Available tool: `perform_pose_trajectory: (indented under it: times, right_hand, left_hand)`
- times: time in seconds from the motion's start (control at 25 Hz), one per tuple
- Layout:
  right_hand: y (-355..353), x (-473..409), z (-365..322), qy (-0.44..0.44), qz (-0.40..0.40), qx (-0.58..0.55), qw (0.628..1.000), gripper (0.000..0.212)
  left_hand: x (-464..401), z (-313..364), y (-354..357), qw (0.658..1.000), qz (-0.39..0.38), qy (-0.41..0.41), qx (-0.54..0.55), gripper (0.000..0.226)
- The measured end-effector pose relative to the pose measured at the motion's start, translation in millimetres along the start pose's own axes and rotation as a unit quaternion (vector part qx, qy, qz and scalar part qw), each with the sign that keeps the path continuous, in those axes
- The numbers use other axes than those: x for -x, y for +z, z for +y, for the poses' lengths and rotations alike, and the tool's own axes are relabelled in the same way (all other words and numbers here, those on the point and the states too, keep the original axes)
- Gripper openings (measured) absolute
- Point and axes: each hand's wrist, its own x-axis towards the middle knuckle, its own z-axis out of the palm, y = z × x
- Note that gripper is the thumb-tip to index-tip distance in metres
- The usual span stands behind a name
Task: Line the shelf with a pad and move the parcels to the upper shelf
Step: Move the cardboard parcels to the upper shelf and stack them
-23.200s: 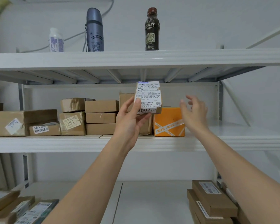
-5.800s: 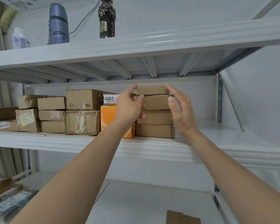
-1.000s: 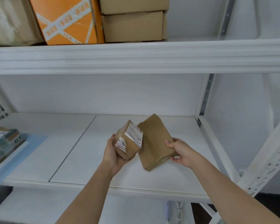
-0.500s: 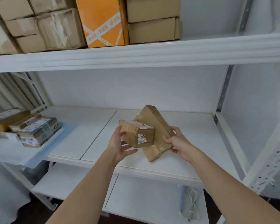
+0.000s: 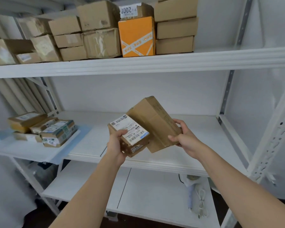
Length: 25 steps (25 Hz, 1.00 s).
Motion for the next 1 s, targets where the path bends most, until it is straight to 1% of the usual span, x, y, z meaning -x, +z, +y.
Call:
perform_pose_trajectory:
  times: [0.12,0.2,0.32,0.44,0.56,0.64,0.72,0.76,0.88,1.0]
  right_hand:
    - [29,23,-21,-0.048,-0.017,-0.014,0.999,0.065]
    - [42,36,-34,-0.08,-0.022,-0.038,0.996,0.064]
    - [55,58,-56,-0.129,-0.018,-0.083,0.988,0.065]
    - [59,77,-83,-0.173,-0.001,-0.1,0.98,0.066]
    - [52,97,-113,-0.212,0.016,-0.108,0.971,0.065]
    - [41,110,-133,-0.241,0.033,-0.117,0.963,0.064]
    - [28,121,-152,-0.275,0.059,-0.124,0.952,0.06]
    - [20,126,-162,-0.294,0.077,-0.127,0.944,0.058]
    - [-3,137,-186,-0.344,0.152,-0.14,0.916,0.053]
    - [-31,145,-207,-0.371,0.272,-0.13,0.878,0.045]
  left_hand:
    - [27,22,-27,0.997,0.008,0.05,0.052,0.063]
    - [46,35,-38,0.993,-0.014,0.082,0.078,0.055]
    - [75,61,-45,0.986,-0.072,0.116,0.091,0.041]
    - [96,86,-39,0.978,-0.141,0.129,0.087,0.047]
    - [113,103,-20,0.966,-0.197,0.148,0.074,0.038]
    - [124,113,-2,0.956,-0.24,0.159,0.063,0.043]
    - [136,123,20,0.945,-0.275,0.167,0.05,0.057]
    - [142,126,33,0.942,-0.284,0.174,0.036,0.058]
    - [157,134,70,0.934,-0.297,0.195,-0.018,0.054]
    - [174,140,106,0.929,-0.313,0.192,-0.038,0.041]
